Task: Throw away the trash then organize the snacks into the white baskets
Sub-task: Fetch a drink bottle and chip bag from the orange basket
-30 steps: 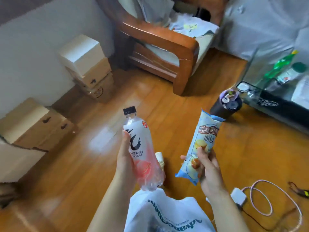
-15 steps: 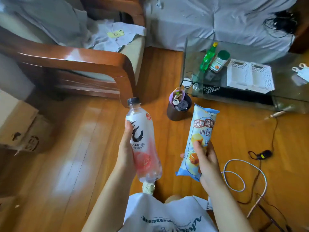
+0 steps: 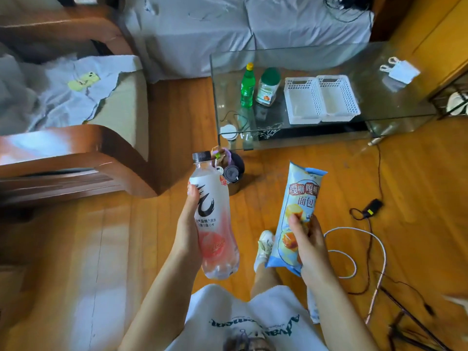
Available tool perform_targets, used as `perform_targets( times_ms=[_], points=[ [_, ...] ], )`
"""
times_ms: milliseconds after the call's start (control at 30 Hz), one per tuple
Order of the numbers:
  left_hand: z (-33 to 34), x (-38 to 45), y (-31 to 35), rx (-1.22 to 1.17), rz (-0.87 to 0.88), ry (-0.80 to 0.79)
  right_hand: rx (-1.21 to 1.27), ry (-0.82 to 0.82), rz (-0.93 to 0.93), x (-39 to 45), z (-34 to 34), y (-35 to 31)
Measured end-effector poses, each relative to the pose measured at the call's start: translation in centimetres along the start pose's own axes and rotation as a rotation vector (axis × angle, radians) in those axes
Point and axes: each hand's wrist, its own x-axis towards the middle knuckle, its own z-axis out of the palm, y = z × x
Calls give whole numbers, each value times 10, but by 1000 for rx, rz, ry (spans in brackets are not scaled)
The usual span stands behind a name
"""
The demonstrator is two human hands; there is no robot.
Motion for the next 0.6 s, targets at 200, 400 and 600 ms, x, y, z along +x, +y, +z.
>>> perform_targets(
  times_ms=[200, 400, 600],
  points=[
    [110, 73, 21, 16, 9, -39, -53, -10, -51, 100, -43, -66],
    [169, 124, 37, -21, 12, -28, -101, -101, -28, 175, -68, -117],
    [177, 177, 53, -46, 29, 29, -139, -147, 7, 237, -63, -139]
  ],
)
